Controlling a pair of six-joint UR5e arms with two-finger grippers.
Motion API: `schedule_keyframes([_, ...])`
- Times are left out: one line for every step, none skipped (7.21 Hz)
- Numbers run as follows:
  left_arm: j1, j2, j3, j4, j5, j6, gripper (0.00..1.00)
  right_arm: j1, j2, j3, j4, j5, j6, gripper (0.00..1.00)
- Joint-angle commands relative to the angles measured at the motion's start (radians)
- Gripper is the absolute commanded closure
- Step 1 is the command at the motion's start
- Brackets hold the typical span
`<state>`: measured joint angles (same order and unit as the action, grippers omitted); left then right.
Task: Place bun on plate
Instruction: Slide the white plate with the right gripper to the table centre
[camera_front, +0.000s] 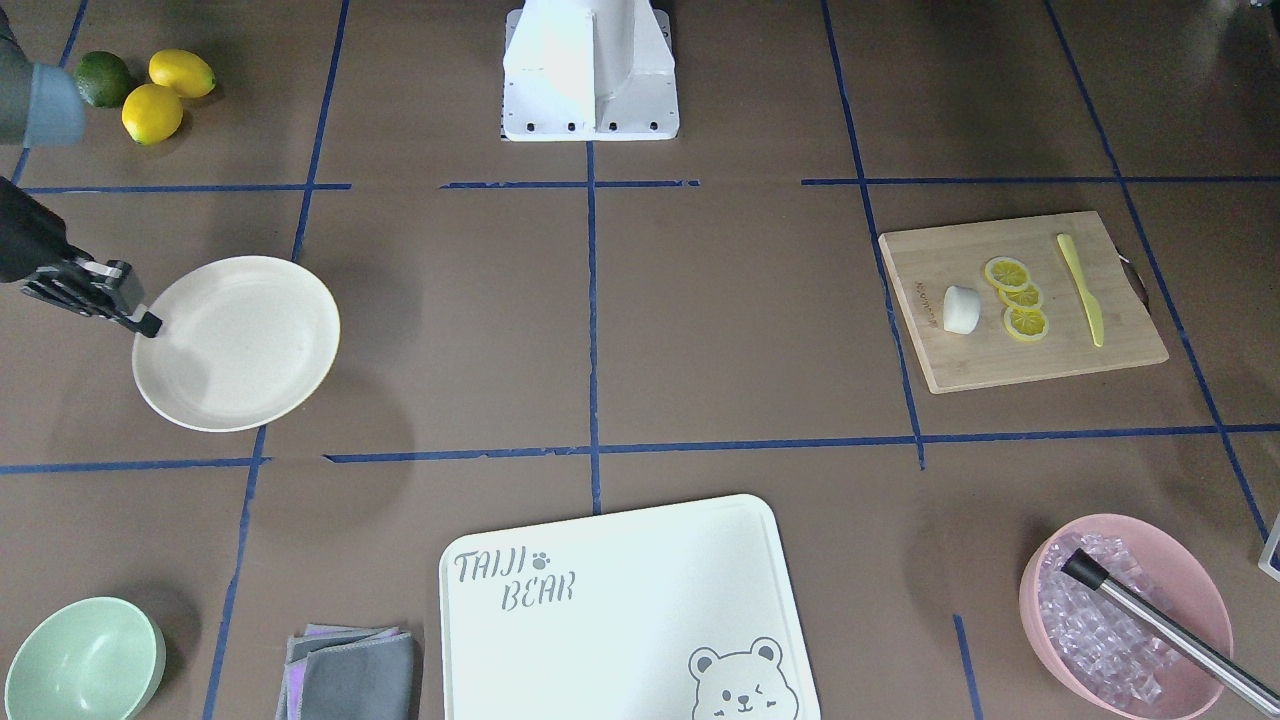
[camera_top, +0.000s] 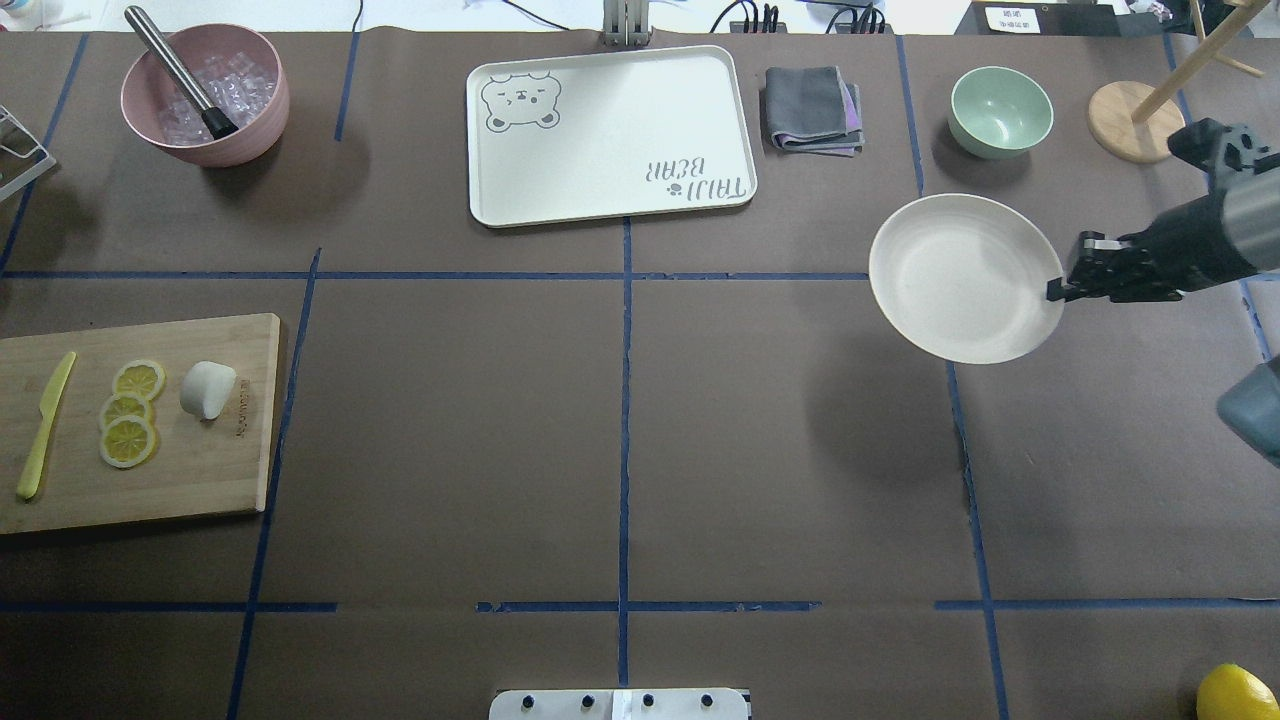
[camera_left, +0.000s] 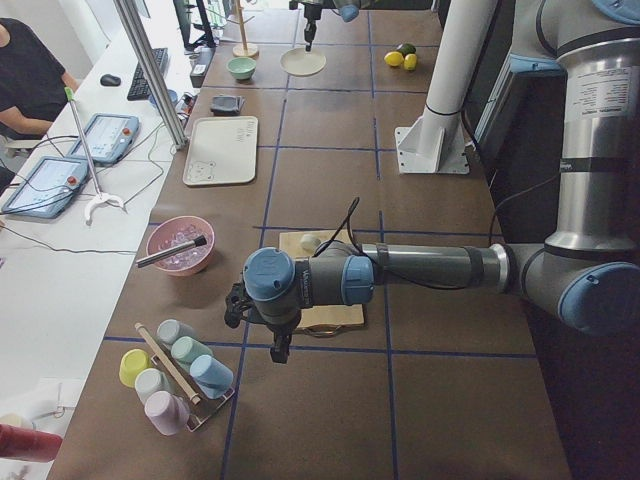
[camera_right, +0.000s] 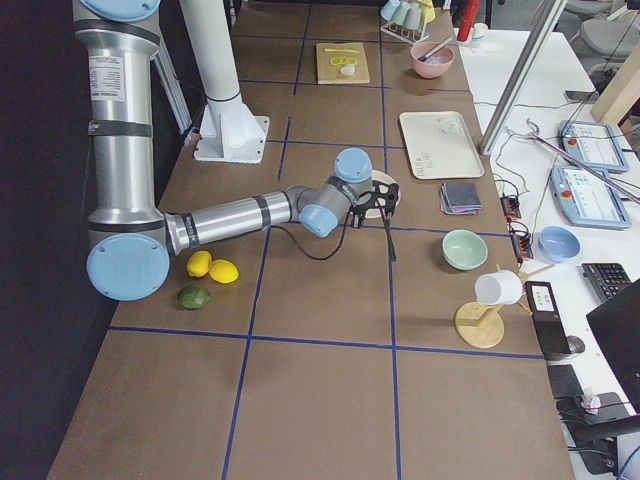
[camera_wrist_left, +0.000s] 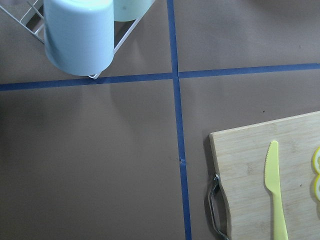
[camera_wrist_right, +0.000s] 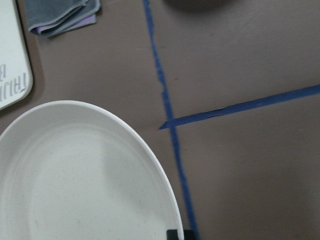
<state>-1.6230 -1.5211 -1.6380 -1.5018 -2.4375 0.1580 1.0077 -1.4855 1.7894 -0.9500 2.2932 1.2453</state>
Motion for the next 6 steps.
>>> schedule_keyframes([0.0,0.007,-0.011,0.0,0.0,0.0,0.0,-0.18,0.211,0.002,-0.151,-0.136,0.171,1.0])
schedule_keyframes([0.0,0.01,-0.013,0.0,0.0,0.0,0.0,-0.28,0.308,-0.002,-0.235,-0.229,0.237,1.0])
schedule_keyframes([0.0,0.012,-0.013,0.0,0.0,0.0,0.0,-0.363,0.376,-0.017,-0.283,-0.312,0.291,1.0])
schedule_keyframes([-0.002,0.013,-0.013,0.0,0.0,0.002,0.0,-0.4,0.419,-0.05,-0.283,-0.331,0.316,1.0])
schedule_keyframes([-0.002,0.013,-0.013,0.0,0.0,0.002,0.0,-0.431,0.465,-0.094,-0.282,-0.36,0.356,1.0])
schedule_keyframes([-0.002,0.013,-0.013,0.0,0.0,0.002,0.0,-0.46,0.479,-0.137,-0.277,-0.403,0.358,1.0])
